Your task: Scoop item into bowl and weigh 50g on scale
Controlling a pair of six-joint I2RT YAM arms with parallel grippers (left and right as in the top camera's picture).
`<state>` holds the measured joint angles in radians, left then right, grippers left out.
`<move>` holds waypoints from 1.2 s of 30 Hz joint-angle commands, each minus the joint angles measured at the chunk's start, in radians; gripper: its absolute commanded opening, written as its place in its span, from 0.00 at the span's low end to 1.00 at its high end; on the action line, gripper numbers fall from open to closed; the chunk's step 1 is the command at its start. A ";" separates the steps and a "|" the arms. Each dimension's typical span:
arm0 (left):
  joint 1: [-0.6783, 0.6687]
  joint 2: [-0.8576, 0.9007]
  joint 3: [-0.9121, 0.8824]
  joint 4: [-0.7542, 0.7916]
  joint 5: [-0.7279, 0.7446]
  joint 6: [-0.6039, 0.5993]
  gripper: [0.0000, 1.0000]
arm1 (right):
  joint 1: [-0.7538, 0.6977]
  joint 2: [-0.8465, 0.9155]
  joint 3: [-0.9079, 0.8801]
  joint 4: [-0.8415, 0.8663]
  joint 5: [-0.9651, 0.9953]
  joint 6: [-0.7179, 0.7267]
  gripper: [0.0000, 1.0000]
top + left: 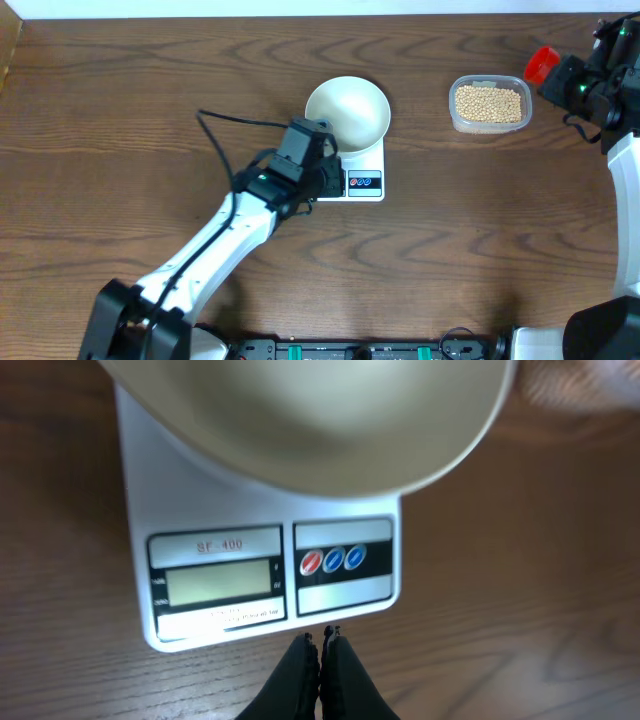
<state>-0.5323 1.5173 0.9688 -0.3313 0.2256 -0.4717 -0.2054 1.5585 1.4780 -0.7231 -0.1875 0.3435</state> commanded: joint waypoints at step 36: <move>-0.052 0.278 0.000 0.230 -0.059 0.206 0.07 | 0.006 0.006 0.014 -0.077 -0.051 -0.084 0.01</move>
<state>-0.5800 1.7786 0.9688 -0.1066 0.1802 -0.3084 -0.2054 1.5585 1.4780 -0.8028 -0.2157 0.2764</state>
